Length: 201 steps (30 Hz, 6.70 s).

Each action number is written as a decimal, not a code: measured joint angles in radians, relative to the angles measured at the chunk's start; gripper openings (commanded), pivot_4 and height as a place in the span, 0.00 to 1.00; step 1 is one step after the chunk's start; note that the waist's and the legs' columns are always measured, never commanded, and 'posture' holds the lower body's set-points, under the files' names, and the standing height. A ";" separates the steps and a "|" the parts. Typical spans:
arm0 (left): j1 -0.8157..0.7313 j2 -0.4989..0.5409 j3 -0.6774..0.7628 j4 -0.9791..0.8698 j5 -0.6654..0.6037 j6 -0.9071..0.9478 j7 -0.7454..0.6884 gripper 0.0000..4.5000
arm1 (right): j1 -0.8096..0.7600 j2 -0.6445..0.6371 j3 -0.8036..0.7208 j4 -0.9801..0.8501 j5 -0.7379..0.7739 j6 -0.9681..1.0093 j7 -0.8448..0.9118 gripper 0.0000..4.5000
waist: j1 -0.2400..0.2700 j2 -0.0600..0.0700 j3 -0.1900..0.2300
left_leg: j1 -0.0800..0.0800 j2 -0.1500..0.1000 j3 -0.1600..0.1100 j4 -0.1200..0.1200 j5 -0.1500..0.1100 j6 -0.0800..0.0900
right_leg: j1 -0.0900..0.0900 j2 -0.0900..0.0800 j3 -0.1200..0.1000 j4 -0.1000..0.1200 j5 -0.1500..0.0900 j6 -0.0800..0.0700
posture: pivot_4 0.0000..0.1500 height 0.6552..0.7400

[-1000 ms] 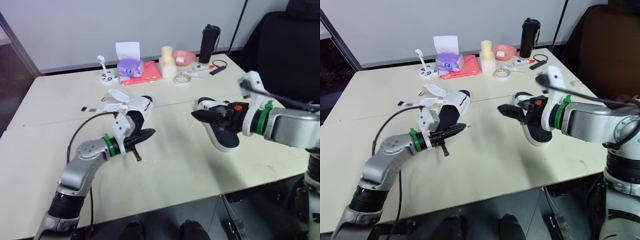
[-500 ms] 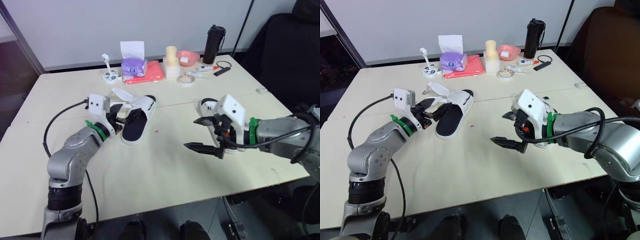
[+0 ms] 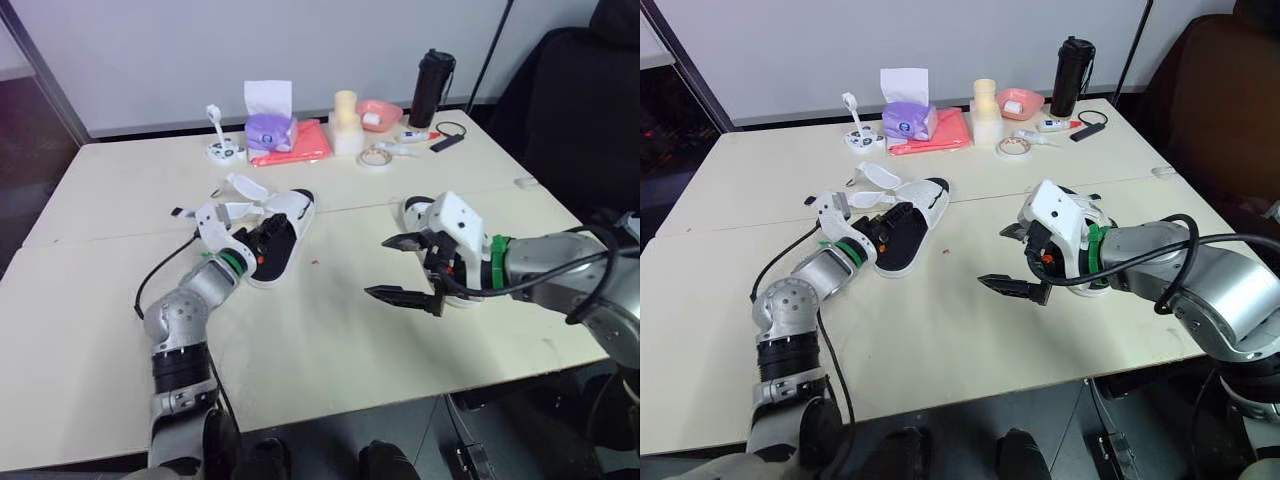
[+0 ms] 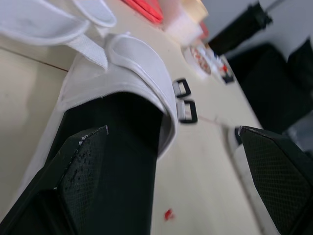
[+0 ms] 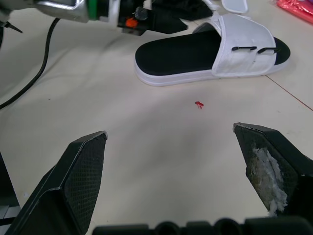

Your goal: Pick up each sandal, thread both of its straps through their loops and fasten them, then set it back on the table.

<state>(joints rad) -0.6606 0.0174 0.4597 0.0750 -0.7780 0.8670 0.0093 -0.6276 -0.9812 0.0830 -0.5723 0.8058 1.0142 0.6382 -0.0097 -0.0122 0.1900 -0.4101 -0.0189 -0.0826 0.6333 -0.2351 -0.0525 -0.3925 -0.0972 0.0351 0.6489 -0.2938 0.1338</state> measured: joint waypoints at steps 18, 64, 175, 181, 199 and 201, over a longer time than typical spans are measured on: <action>-0.281 -0.083 0.151 0.574 -0.062 -0.363 0.017 0.99 | 0.001 0.045 -0.012 -0.023 -0.008 0.067 -0.007 1.00 | 0.003 -0.002 0.001 | 0.000 -0.001 0.000 0.000 0.001 -0.001 | 0.001 0.000 0.000 0.000 0.000 0.000 | 1.00 1.00; -0.124 0.401 -0.475 0.228 0.000 0.549 -0.909 0.00 | 0.103 -0.082 -0.113 0.048 -0.166 -0.018 0.097 1.00 | -0.006 -0.002 0.002 | -0.001 0.000 0.000 -0.002 0.001 -0.002 | -0.003 0.000 0.000 0.001 0.000 0.001 | 1.00 1.00; 0.106 0.682 -0.463 -0.055 0.314 -0.423 -1.005 1.00 | 0.155 0.245 0.176 0.378 -0.486 -0.351 0.218 0.01 | -0.005 -0.003 0.000 | 0.000 0.000 0.001 -0.002 0.001 -0.003 | -0.001 -0.001 0.001 0.001 0.001 -0.001 | 1.00 1.00; 0.082 0.628 -0.487 0.097 0.385 -0.526 -1.026 1.00 | 0.144 0.286 0.187 0.441 -0.528 -0.399 0.240 0.01 | -0.008 -0.003 0.000 | 0.001 0.000 0.001 -0.002 0.001 -0.003 | -0.002 0.000 0.001 0.002 0.001 -0.001 | 1.00 1.00; -0.236 0.441 -0.416 0.715 0.354 -0.300 -1.182 1.00 | 0.133 0.332 0.187 0.458 -0.590 -0.418 0.269 0.01 | -0.013 -0.003 0.000 | 0.001 0.000 0.000 -0.001 0.001 -0.003 | -0.001 0.000 -0.001 0.003 0.001 0.000 | 1.00 1.00; -0.236 0.433 -0.405 0.726 0.341 -0.245 -1.200 1.00 | 0.133 0.332 0.187 0.457 -0.595 -0.417 0.269 0.01 | -0.012 -0.003 0.000 | 0.001 0.000 0.000 0.000 0.001 -0.003 | -0.001 0.000 -0.001 0.003 0.001 0.000 | 1.00 1.00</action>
<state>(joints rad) -0.8966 0.4508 0.0545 0.8013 -0.4374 0.6217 -1.1906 -0.4945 -0.6488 0.2701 -0.1156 0.2108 0.5968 0.9075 -0.0217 -0.0153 0.1895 -0.4094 -0.0191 -0.0829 0.6328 -0.2336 -0.0551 -0.3937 -0.0973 0.0342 0.6520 -0.2932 0.1339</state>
